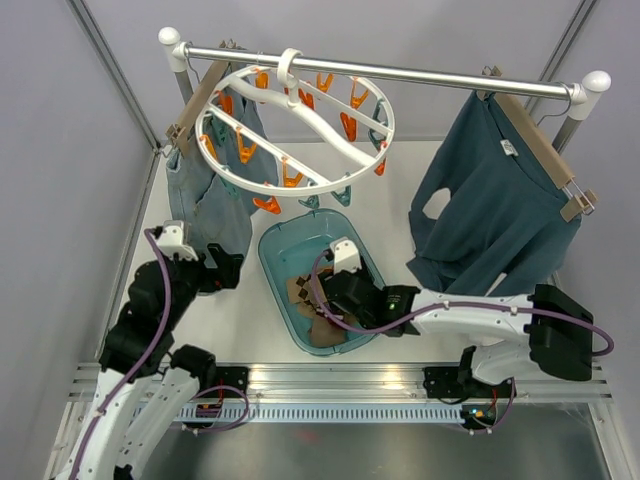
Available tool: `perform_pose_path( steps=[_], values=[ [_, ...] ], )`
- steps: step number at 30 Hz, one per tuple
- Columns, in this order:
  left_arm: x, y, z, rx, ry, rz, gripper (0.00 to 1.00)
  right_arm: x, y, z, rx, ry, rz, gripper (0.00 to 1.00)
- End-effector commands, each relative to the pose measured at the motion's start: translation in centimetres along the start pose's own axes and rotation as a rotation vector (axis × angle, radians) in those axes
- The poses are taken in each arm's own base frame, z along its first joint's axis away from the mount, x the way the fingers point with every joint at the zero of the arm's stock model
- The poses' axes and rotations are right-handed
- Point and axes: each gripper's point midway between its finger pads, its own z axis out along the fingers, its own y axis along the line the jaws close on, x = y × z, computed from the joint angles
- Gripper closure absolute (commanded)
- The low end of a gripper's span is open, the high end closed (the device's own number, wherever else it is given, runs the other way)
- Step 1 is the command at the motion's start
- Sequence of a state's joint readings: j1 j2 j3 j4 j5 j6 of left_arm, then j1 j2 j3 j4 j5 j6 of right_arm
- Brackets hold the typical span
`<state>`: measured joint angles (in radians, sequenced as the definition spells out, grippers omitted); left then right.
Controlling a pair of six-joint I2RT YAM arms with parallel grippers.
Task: Clip the socks to the hanger
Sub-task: Pick up the sock from the bin.
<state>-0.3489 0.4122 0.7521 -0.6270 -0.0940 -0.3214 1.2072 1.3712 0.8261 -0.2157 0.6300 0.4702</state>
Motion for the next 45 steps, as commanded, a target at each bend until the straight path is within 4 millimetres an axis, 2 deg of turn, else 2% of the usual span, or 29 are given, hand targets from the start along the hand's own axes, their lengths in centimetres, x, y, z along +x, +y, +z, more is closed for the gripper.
perform_pose_path(
  steps=[1,10,14,16,17,19,20,22,24,25,26,27,28,29,30,31,32,36,38,42,45],
  values=[
    [-0.2,-0.4,0.2,0.019,-0.003,-0.009,0.00,-0.8,0.2,0.6,0.018,-0.034,0.013,0.37],
    [0.0,-0.9,0.5,0.043,0.013,-0.007,0.00,0.0,0.9,1.7,0.022,-0.021,0.005,0.46],
    [0.1,-1.6,0.7,0.083,0.023,-0.002,0.00,0.2,0.9,1.9,0.027,-0.014,0.001,0.59],
    [0.3,-2.8,0.6,0.149,0.037,-0.002,0.01,0.1,0.9,1.9,0.028,-0.015,0.004,0.64],
    [0.3,-3.2,0.5,0.169,0.040,-0.003,0.02,0.0,0.9,1.9,0.028,-0.014,0.007,0.74],
    [0.4,-4.0,0.7,0.212,0.054,-0.029,0.03,-0.1,0.8,1.7,0.030,-0.012,0.015,0.81],
    [0.4,-4.4,0.7,0.229,0.056,-0.038,0.03,-0.5,0.8,1.6,0.030,-0.015,0.022,0.88],
    [0.0,-5.1,0.9,0.256,0.042,-0.083,0.05,-1.3,0.9,0.8,0.013,-0.027,0.051,0.93],
    [-0.3,-6.0,1.0,0.309,0.016,-0.115,0.06,-3.1,1.0,-0.3,-0.011,-0.055,0.085,0.95],
    [0.7,-6.7,1.3,0.354,0.030,-0.145,0.06,-3.1,0.9,-0.9,-0.022,-0.039,0.087,0.95],
    [-0.5,-7.6,1.4,0.412,-0.038,-0.150,0.06,-4.7,1.1,-1.8,-0.043,-0.060,0.111,0.95],
    [-0.8,-8.2,1.5,0.456,-0.071,-0.153,0.07,-4.9,0.8,-2.4,-0.044,-0.048,0.111,0.95],
    [0.6,-8.8,1.8,0.510,-0.054,-0.162,0.07,-5.4,1.0,-3.1,-0.069,-0.047,0.133,0.95],
    [-1.3,-9.8,1.5,0.578,-0.151,-0.144,0.07,-7.1,1.0,-4.4,-0.100,-0.076,0.170,0.95],
    [-1.3,-10.3,1.3,0.621,-0.172,-0.132,0.07,-7.4,0.6,-5.1,-0.107,-0.067,0.183,0.95],
    [-0.8,-10.2,1.7,0.628,-0.183,-0.117,0.07,-7.8,0.9,-5.8,-0.149,-0.062,0.204,0.95],
    [-1.3,-10.5,1.6,0.656,-0.237,-0.081,0.07,-9.1,0.8,-7.2,-0.183,-0.082,0.243,0.95],
    [-2.4,-11.2,1.0,0.716,-0.335,-0.003,0.07,-10.8,1.4,-10.2,-0.318,-0.086,0.322,0.96],
    [-2.1,-11.4,1.1,0.735,-0.349,0.028,0.06,-11.6,1.9,-12.0,-0.410,-0.091,0.358,0.96],
    [-2.2,-12.7,0.7,0.815,-0.338,0.063,0.06,-12.3,2.3,-13.3,-0.476,-0.092,0.384,0.97],
    [-2.6,-13.1,0.7,0.822,-0.339,0.073,0.07,-11.7,2.2,-12.4,-0.433,-0.064,0.370,0.96]
  ],
)
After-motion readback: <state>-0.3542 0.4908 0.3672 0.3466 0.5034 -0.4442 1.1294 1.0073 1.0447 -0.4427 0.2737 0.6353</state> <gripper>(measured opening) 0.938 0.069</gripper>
